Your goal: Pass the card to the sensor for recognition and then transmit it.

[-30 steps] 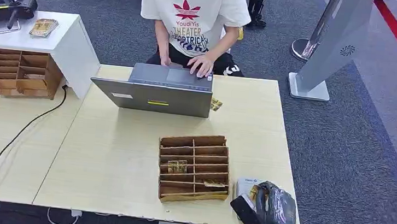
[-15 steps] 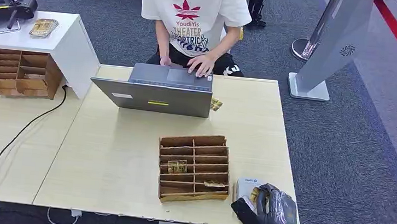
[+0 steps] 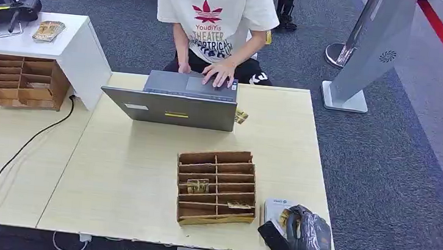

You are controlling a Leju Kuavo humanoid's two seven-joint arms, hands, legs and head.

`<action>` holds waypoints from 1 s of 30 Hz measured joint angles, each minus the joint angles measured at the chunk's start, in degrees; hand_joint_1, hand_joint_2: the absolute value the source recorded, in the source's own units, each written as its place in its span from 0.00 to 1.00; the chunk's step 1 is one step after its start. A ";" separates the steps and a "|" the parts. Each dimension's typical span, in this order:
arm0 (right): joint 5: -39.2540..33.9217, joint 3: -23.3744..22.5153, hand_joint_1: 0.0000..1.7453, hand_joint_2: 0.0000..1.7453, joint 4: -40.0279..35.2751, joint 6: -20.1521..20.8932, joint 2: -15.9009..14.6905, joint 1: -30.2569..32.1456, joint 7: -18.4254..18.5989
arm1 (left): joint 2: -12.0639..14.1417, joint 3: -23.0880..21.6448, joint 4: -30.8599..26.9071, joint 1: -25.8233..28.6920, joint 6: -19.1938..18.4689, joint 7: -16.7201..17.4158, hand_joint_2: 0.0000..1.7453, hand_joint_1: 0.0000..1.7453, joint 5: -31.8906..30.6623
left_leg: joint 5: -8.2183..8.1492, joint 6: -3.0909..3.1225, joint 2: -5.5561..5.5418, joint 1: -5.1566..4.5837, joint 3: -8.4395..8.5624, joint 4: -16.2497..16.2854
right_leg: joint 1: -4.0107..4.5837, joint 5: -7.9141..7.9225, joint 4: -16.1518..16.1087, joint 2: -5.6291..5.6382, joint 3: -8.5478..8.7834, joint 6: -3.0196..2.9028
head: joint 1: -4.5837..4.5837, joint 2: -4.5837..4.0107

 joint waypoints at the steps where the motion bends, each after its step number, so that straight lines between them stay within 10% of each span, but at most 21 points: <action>1: -0.02 0.02 1.00 1.00 -0.04 -0.04 -0.02 0.00 0.04 | 0.00 -0.02 0.00 0.00 0.00 0.00 0.00 0.00 -0.04 | 0.00 0.00 0.00 0.00 0.00 0.00 | 0.00 0.00 0.00 0.00 0.00 0.00 | 0.00 0.00; 30: -0.26 0.17 1.00 1.00 -0.11 -0.24 -0.39 -0.08 0.00 | 0.00 -0.06 0.00 0.01 -0.20 0.00 0.00 0.00 -0.28 | -0.01 0.01 0.00 0.00 -0.01 0.00 | 0.00 -0.01 0.00 0.00 0.00 0.00 | 0.00 0.00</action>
